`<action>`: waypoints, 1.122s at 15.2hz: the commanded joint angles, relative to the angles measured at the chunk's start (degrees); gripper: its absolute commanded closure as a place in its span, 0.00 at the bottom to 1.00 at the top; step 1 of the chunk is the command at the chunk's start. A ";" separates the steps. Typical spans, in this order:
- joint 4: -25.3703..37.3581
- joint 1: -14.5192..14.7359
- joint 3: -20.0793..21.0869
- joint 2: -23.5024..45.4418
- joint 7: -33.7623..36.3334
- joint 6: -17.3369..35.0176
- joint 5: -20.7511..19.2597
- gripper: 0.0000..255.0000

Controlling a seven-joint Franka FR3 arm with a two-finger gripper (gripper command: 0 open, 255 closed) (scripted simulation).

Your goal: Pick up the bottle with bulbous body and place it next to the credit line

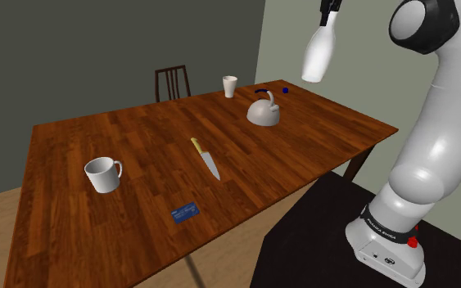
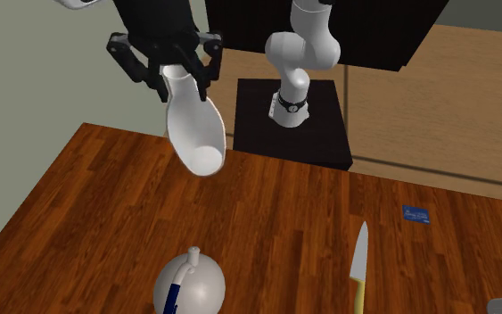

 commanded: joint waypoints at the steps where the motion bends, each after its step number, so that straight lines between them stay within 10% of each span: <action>1: -4.15 2.67 1.05 -3.47 2.89 0.91 -1.58 1.00; 17: -26.51 15.83 15.45 -22.70 29.05 4.30 -5.68 1.00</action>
